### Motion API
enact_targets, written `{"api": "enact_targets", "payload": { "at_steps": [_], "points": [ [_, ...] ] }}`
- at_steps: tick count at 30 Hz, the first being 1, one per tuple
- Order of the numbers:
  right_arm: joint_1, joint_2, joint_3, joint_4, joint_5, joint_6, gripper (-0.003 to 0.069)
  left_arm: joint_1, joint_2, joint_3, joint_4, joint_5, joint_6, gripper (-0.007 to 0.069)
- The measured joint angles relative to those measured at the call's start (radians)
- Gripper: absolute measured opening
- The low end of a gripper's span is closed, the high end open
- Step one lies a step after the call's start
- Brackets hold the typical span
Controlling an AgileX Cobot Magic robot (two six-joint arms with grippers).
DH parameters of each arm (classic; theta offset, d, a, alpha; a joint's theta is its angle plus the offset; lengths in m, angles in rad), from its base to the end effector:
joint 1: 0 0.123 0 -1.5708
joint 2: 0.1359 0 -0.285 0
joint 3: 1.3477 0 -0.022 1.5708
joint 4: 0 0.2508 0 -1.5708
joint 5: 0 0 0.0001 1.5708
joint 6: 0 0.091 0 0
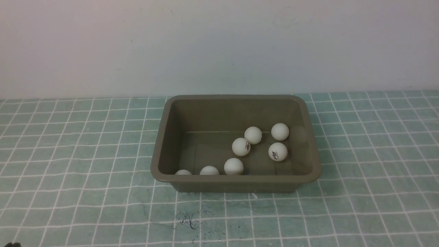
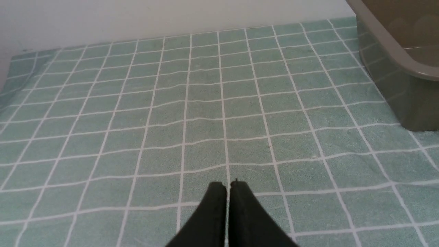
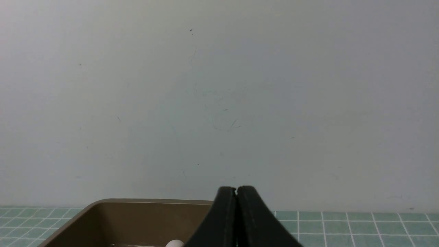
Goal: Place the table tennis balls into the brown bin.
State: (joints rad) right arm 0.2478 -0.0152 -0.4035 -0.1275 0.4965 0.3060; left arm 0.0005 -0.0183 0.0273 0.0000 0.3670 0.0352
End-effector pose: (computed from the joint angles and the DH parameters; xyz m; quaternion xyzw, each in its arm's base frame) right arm 0.0175 -0.0013 0.2992 0.0026 0.7026 0.1350 0.6987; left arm 0.0525 0.0000 0.1720 0.0139 0.8014 0.0107 0.5979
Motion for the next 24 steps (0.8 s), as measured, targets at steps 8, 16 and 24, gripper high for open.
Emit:
{"api": "enact_targets", "payload": {
  "at_steps": [8, 16, 24],
  "points": [
    [0.0, 0.0, 0.0, 0.0, 0.0, 0.0, -0.0015, 0.0, 0.0, 0.0, 0.0, 0.001, 0.0, -0.0003],
    [0.0, 0.0, 0.0, 0.0, 0.0, 0.0, -0.0015, 0.001, 0.0, 0.0, 0.0, 0.001, 0.0, -0.0003],
    [-0.111, 0.0, 0.121, -0.053, -0.036, -0.03, -0.0015, 0.001, 0.0, 0.0, 0.0, 0.001, 0.0, -0.0003]
  ]
}}
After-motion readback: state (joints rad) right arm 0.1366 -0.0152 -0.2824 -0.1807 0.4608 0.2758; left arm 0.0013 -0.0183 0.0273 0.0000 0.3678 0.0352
